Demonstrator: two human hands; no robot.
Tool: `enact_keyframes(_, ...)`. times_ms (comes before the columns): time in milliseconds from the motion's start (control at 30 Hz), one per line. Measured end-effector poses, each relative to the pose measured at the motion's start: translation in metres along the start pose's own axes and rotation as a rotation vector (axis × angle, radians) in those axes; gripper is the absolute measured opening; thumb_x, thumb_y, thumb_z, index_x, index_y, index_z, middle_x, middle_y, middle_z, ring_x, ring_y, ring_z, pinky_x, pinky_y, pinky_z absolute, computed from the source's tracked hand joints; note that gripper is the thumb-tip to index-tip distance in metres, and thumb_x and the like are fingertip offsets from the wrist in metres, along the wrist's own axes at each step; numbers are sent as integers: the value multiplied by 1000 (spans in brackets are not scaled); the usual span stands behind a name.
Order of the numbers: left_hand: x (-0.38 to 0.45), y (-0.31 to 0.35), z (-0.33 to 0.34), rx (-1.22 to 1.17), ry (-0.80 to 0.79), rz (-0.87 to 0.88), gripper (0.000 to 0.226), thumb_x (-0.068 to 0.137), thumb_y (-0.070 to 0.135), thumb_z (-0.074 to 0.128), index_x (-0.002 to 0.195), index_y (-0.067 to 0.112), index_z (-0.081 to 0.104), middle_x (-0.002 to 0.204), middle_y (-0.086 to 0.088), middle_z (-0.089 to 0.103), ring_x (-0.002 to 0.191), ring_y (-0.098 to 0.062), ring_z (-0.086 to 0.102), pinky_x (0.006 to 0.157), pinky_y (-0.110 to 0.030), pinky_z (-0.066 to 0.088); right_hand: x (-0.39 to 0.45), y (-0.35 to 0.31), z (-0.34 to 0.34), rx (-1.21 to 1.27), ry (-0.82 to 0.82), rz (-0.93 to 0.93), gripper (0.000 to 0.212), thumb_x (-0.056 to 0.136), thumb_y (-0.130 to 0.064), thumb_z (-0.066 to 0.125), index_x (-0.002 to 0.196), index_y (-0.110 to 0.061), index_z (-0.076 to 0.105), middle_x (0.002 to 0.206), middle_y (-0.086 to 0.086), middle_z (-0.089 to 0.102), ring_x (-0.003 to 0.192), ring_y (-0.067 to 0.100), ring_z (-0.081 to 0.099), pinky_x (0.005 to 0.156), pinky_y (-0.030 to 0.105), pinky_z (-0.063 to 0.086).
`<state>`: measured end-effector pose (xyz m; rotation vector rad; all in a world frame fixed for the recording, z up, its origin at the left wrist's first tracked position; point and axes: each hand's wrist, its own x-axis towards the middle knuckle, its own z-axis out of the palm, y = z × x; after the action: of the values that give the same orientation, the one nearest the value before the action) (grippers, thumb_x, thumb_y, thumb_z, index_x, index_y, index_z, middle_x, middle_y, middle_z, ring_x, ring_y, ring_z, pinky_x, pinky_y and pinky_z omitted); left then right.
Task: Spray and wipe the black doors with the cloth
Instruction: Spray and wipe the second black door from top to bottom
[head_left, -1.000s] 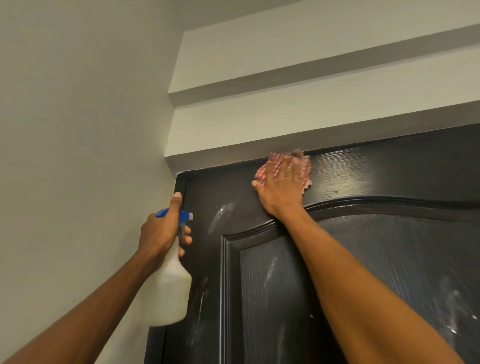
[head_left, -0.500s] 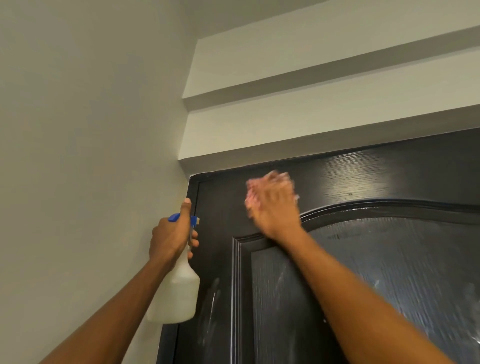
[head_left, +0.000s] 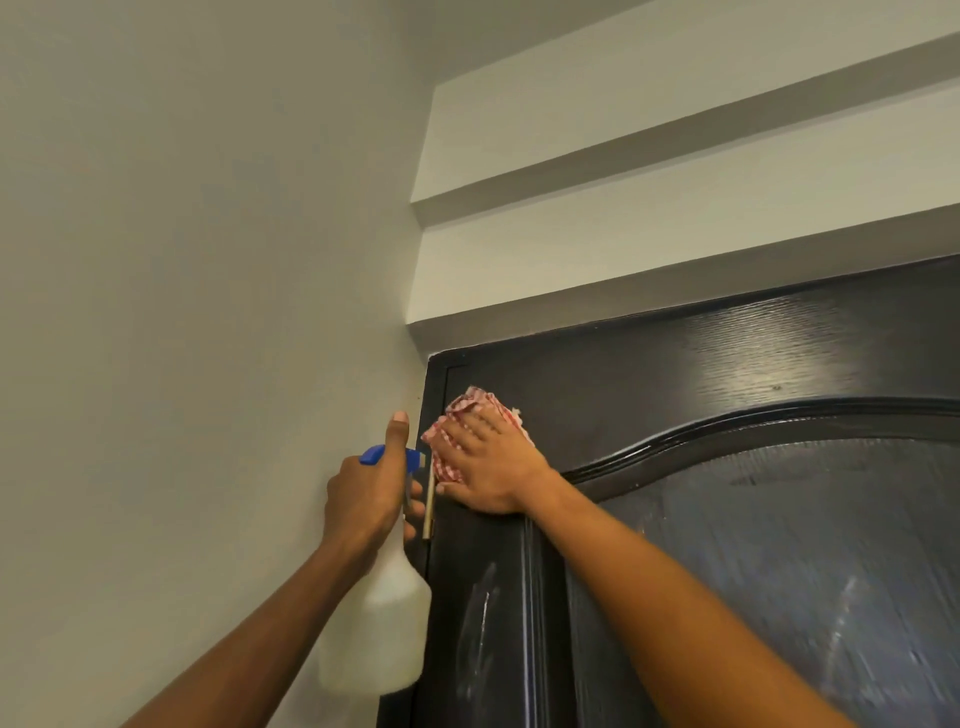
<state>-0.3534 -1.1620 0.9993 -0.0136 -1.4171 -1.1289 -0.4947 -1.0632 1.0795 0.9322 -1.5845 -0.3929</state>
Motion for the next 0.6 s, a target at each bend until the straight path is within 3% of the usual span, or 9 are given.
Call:
enact_keyframes(100, -4, -4, 2, 22, -38, -12, 75, 91, 71, 39, 87, 2, 68, 74, -18, 71, 57, -24, 64, 49, -28, 52, -7, 17, -9, -22, -6, 2, 65, 106, -59, 15, 162, -30, 0, 171, 2, 1, 157, 24, -4, 124, 43, -15)
enact_keyframes(233, -4, 1, 1, 1, -78, -13, 74, 91, 68, 42, 90, -1, 68, 71, -16, 68, 54, -23, 62, 46, -25, 51, 9, 46, -25, 2, 62, 441, 65, 107, -51, 10, 163, -20, -6, 171, 11, -4, 157, 31, -7, 125, 49, -13)
enact_keyframes(300, 0, 5, -5, -14, -69, -23, 70, 92, 67, 41, 86, 2, 67, 71, -15, 67, 54, -23, 62, 45, -25, 51, 36, 47, -27, 29, 50, 555, 68, 107, -51, 13, 163, -17, -6, 170, 13, -7, 156, 34, -10, 123, 50, -16)
enact_keyframes(433, 0, 3, -11, 4, -75, -38, 67, 95, 66, 39, 82, 7, 65, 72, -15, 67, 52, -22, 61, 41, -23, 48, 79, 28, -25, 10, 5, 411, 66, 105, -56, 19, 163, -27, 8, 171, 10, 1, 157, 35, -2, 123, 54, -12)
enact_keyframes(600, -10, -13, -11, 41, -89, -74, 71, 92, 70, 40, 88, 5, 68, 76, -16, 70, 55, -23, 64, 41, -25, 48, 69, 17, -15, 2, -35, 203, 61, 106, -59, 17, 162, -38, 7, 171, 1, -3, 157, 28, -7, 124, 52, -13)
